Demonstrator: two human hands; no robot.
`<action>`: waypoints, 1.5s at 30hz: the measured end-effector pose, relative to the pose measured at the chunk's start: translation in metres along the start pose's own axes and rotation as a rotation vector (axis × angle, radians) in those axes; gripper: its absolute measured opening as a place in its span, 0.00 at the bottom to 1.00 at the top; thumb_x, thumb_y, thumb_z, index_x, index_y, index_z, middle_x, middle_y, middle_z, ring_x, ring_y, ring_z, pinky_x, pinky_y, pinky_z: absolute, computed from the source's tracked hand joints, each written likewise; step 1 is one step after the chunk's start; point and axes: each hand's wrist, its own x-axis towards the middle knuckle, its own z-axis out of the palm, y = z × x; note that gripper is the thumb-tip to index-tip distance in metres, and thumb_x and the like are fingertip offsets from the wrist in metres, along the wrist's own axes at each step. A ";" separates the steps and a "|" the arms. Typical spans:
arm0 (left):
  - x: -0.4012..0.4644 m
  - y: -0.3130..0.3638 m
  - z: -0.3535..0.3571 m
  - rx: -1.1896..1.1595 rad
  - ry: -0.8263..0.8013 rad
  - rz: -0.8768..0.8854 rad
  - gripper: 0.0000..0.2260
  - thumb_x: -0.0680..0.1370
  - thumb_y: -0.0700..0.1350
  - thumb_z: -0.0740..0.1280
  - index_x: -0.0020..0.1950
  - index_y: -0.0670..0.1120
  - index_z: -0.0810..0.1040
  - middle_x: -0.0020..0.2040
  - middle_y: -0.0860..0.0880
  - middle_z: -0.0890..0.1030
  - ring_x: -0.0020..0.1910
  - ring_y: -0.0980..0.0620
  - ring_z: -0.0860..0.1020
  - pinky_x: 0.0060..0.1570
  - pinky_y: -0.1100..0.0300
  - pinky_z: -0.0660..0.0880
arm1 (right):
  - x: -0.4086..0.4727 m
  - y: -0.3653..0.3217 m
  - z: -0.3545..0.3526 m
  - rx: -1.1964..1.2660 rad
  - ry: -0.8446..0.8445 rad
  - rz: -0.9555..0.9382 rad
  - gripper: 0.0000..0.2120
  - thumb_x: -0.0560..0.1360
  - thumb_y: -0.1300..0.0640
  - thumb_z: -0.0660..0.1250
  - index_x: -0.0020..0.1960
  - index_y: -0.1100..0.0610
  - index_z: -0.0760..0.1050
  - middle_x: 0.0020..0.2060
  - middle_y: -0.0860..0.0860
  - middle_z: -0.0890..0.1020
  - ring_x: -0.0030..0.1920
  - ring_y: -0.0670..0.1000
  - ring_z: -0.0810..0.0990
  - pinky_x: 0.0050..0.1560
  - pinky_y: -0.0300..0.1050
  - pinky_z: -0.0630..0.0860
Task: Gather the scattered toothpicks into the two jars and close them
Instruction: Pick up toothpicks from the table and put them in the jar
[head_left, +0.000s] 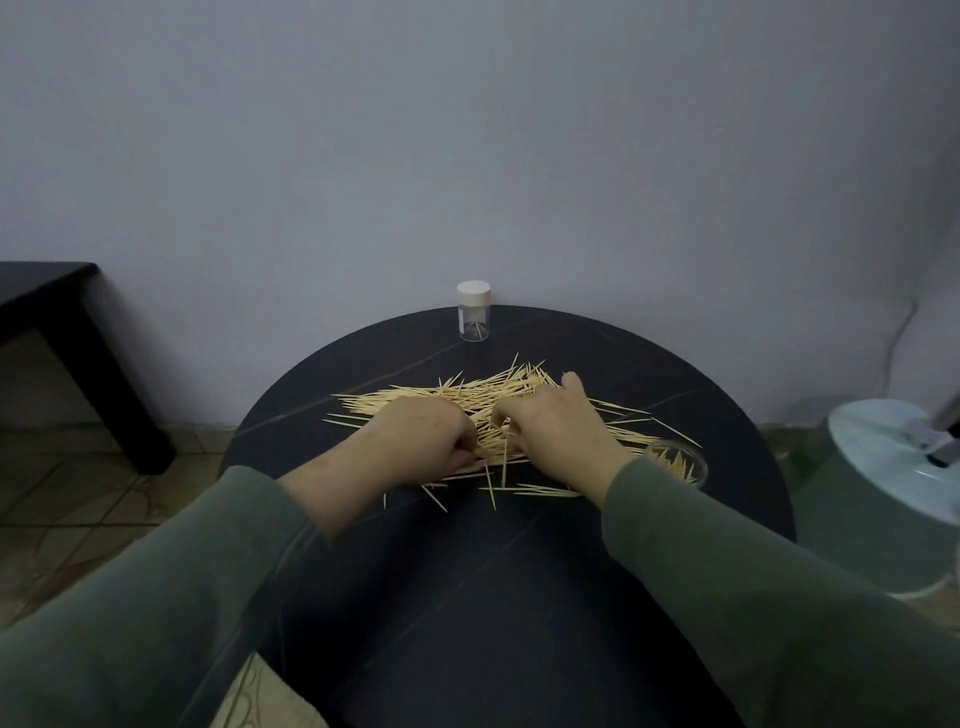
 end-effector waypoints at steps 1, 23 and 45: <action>0.000 0.000 0.000 -0.008 0.008 -0.007 0.11 0.80 0.53 0.61 0.59 0.53 0.79 0.54 0.54 0.79 0.53 0.53 0.77 0.47 0.58 0.74 | 0.000 0.000 -0.001 -0.008 -0.003 0.009 0.13 0.79 0.54 0.65 0.63 0.47 0.74 0.50 0.47 0.82 0.57 0.52 0.75 0.65 0.55 0.59; 0.011 -0.005 -0.006 -0.620 0.148 -0.237 0.06 0.78 0.51 0.67 0.51 0.52 0.82 0.49 0.58 0.79 0.47 0.60 0.75 0.44 0.64 0.70 | -0.006 0.012 -0.018 0.329 0.165 0.354 0.12 0.81 0.49 0.61 0.59 0.46 0.79 0.55 0.46 0.82 0.58 0.50 0.74 0.60 0.53 0.60; 0.040 0.069 -0.017 -1.045 0.430 -0.140 0.04 0.77 0.51 0.68 0.49 0.55 0.82 0.41 0.58 0.81 0.36 0.66 0.74 0.38 0.65 0.68 | -0.061 0.065 -0.071 1.048 0.289 0.345 0.04 0.76 0.54 0.68 0.48 0.44 0.80 0.42 0.48 0.84 0.42 0.45 0.80 0.38 0.32 0.74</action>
